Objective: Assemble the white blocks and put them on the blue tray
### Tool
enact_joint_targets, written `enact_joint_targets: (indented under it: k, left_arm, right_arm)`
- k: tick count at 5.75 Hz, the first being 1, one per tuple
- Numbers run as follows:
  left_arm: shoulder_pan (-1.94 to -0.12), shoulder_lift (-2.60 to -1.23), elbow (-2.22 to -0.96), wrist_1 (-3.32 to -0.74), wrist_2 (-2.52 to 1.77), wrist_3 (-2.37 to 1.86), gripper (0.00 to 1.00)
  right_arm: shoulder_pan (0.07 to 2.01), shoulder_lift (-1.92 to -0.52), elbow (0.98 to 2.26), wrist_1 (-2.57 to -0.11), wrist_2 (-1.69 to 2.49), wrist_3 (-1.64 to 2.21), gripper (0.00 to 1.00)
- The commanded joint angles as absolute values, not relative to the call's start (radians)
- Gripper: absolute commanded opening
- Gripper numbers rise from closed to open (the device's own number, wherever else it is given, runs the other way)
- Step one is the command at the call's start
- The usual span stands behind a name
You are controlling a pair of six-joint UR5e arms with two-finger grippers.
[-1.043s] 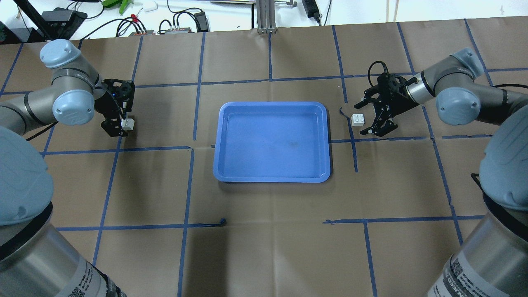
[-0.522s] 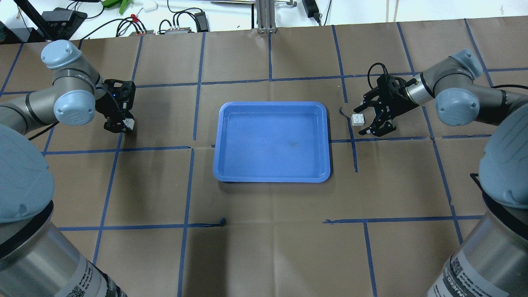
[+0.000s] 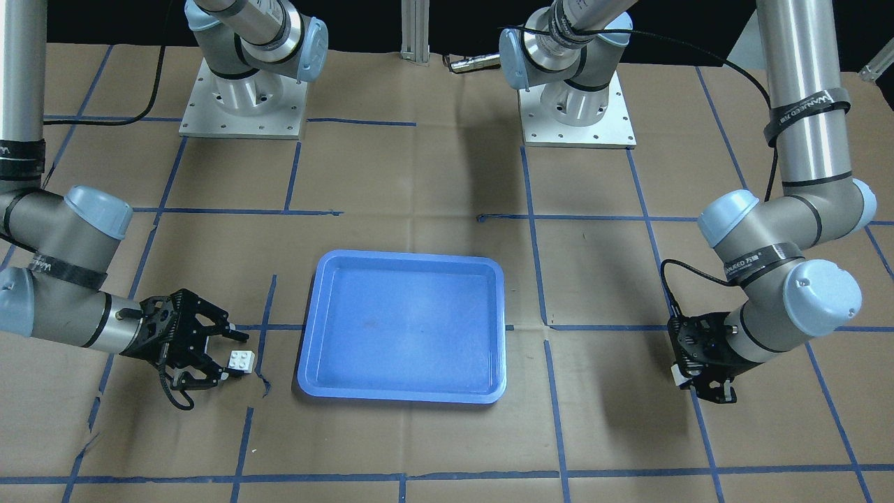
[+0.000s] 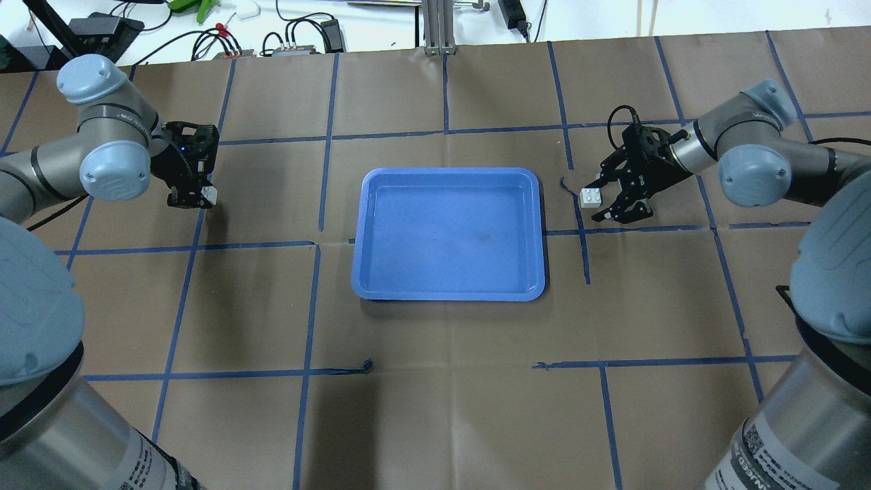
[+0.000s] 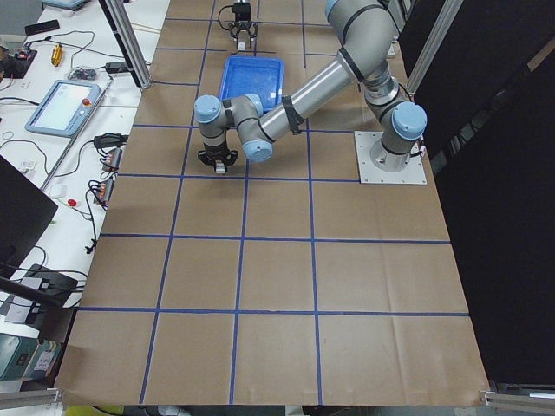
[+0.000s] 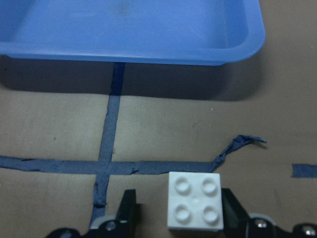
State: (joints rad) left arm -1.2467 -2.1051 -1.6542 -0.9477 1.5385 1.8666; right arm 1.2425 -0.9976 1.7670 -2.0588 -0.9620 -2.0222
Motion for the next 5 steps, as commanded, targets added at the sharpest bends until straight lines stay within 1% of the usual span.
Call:
enact_joint_targets:
  k: [1,2,3,5]
  left_arm:
    - [-1.37,-2.077,-1.638,-0.98,1.474,1.847,0.1]
    - [-1.499,-2.063,-1.635,-0.98,1.482,1.754,0.09]
    - [-1.6,-2.054,-1.635,-0.982,1.486,1.639,0.09]
    - [-1.777,-2.051,-1.638,-0.994,1.482,1.373,0.09]
  right_arm:
    - [1.243,-0.999,1.756,-2.059,-0.973,-2.022,0.26]
    - [1.243,-1.005,1.753,-2.059,-0.97,-2.008,0.22]
    - [1.243,-1.029,1.723,-2.056,-0.973,-1.99,0.19]
    - [1.246,-1.092,1.704,-2.042,-0.971,-1.918,0.18]
